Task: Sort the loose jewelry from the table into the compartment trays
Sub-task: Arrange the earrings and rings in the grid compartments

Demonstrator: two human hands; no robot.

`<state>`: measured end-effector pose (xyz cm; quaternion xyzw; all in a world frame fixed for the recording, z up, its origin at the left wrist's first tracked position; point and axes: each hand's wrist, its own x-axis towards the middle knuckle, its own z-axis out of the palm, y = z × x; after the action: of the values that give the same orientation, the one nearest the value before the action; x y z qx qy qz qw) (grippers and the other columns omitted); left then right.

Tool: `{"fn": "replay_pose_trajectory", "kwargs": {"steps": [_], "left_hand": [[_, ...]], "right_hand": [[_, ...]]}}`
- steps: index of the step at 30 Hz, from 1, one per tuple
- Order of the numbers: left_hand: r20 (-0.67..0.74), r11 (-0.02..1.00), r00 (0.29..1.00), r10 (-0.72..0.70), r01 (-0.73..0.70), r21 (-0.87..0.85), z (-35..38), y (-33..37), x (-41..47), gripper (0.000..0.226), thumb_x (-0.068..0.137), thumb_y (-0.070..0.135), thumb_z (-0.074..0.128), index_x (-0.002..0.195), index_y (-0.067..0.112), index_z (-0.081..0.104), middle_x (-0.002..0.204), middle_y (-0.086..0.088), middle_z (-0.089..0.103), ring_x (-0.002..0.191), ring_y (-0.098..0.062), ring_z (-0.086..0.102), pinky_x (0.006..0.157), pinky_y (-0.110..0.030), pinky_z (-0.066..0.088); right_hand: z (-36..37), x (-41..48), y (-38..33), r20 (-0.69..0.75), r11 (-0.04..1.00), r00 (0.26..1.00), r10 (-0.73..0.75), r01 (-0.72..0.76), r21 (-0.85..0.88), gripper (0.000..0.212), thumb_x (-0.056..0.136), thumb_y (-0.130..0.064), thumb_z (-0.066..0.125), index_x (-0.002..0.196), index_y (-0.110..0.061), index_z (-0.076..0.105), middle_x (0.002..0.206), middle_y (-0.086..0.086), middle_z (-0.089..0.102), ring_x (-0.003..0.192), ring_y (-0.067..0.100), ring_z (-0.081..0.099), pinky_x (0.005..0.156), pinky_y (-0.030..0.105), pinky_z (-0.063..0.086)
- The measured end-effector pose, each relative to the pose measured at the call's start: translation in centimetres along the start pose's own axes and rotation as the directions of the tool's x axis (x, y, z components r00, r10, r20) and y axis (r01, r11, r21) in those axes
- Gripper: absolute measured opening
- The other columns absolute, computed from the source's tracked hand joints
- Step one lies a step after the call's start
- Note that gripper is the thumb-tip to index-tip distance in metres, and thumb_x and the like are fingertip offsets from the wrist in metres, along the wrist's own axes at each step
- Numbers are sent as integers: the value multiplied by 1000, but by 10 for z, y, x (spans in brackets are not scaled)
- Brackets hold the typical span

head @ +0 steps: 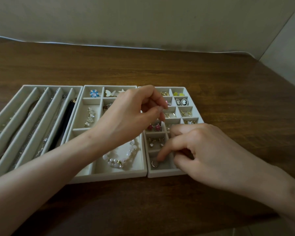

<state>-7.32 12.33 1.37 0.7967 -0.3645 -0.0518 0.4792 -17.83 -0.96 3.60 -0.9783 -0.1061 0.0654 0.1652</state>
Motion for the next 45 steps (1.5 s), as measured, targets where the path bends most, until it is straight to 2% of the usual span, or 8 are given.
{"fn": "replay_pose_trajectory", "kwargs": {"steps": [9,16,20,24,28,36,41,45], "left_hand": [[-2,1000,1000,1,-1,-8,-1,0,0,13,89,9,57,90,19,64,76,6,70,76,-5,66,74,-29,53],[-10,1000,1000,27,-27,4,-3,0,1,13,89,9,57,89,19,64,74,8,70,72,-3,64,67,-18,51],[-46,999,998,40,-40,20,-7,3,2,8,89,13,57,93,18,62,77,7,69,72,-1,63,63,-12,46],[-6,978,998,64,-62,197,-14,6,-3,15,88,28,56,102,22,56,91,12,63,81,-1,58,67,-12,46],[2,924,997,81,-76,374,-29,-8,-37,28,82,41,54,106,27,50,100,20,50,90,4,51,73,-8,41],[-91,792,990,104,-26,610,-77,-53,-124,48,75,62,49,104,25,56,115,3,51,109,-21,51,89,-37,40],[-280,757,960,7,178,629,-100,-63,-167,64,68,72,56,111,24,57,125,-1,50,118,-25,43,91,-45,34],[-415,751,903,-111,350,560,-106,-72,-188,78,60,58,60,121,10,53,135,-15,41,122,-37,39,98,-56,35]], "right_hand": [[4,4,1,30,1000,1000,-1,1,-25,30,93,-22,52,112,-42,65,79,-27,39,81,-9,42,68,6,32],[0,2,11,-90,997,995,36,-29,77,27,87,-16,58,93,-38,72,80,-19,53,81,-4,51,62,13,37],[1,1,14,-173,992,982,71,-52,111,19,84,-33,57,99,-41,65,91,-17,54,85,-2,51,68,16,42],[9,-1,16,-220,996,971,94,-89,31,50,75,-53,56,123,-48,44,115,-28,38,105,-15,28,79,2,27],[19,-4,21,-238,991,962,130,-118,65,72,70,-60,57,136,-47,32,136,-23,31,123,-8,19,96,15,20],[39,-8,5,-339,996,937,86,-80,31,66,77,-57,60,137,-41,36,142,-20,30,120,-13,12,100,17,13],[50,-20,3,-420,989,897,136,-147,7,67,77,-55,62,138,-37,39,147,-15,31,135,0,17,105,23,14],[56,-30,5,-488,962,832,264,-267,65,74,74,-55,65,139,-31,40,150,-9,29,140,10,15,109,31,18]]}}
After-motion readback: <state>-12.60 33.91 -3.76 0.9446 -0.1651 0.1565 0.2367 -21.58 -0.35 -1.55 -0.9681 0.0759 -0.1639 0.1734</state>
